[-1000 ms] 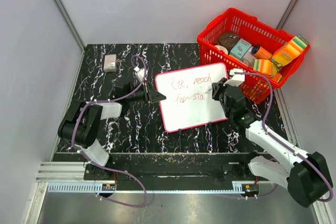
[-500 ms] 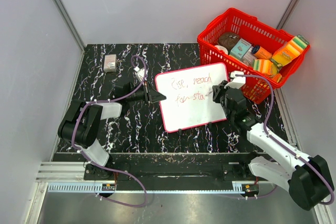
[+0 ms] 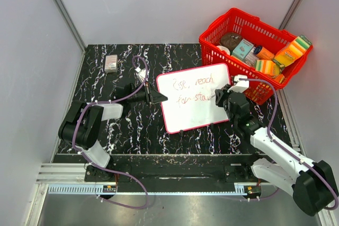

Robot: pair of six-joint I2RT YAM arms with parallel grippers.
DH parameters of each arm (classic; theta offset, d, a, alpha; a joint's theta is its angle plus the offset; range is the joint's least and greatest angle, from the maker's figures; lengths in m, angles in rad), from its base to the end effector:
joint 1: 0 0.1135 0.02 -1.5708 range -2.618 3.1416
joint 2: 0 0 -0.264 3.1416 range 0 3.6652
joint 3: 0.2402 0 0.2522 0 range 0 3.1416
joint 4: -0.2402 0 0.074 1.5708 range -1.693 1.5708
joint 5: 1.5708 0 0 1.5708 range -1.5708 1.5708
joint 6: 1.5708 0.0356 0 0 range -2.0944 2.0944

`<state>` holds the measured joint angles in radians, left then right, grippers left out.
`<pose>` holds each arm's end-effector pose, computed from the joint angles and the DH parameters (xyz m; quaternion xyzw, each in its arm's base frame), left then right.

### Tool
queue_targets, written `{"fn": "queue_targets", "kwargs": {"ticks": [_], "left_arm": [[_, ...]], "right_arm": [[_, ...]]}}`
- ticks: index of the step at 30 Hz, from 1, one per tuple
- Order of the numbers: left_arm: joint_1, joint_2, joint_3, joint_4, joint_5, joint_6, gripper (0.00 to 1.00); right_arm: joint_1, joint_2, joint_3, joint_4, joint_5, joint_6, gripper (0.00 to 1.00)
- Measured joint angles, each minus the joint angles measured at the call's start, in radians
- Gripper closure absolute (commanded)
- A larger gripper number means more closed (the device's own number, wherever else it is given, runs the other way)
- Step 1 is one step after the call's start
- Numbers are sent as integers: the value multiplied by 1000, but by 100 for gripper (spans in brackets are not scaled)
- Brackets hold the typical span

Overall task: Write a sentence on the whiteboard
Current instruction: Put down the whiteboard on the whiteboard stand.

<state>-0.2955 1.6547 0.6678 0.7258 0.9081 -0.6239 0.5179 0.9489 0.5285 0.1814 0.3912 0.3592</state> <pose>0.2978 -0.1200 0.1805 0.1470 0.7469 -0.5546 0.3362 0.1963 0.0962 0.2576 0.0586 0.7785 0.1189 0.6135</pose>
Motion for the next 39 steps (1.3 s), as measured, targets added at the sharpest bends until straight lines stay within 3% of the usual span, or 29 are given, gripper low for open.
{"fn": "queue_targets", "kwargs": {"ticks": [39], "left_arm": [[-1,-5,0,-7,0,4,100]], "right_arm": [[-7,80,51,71,48,-42,100]]}}
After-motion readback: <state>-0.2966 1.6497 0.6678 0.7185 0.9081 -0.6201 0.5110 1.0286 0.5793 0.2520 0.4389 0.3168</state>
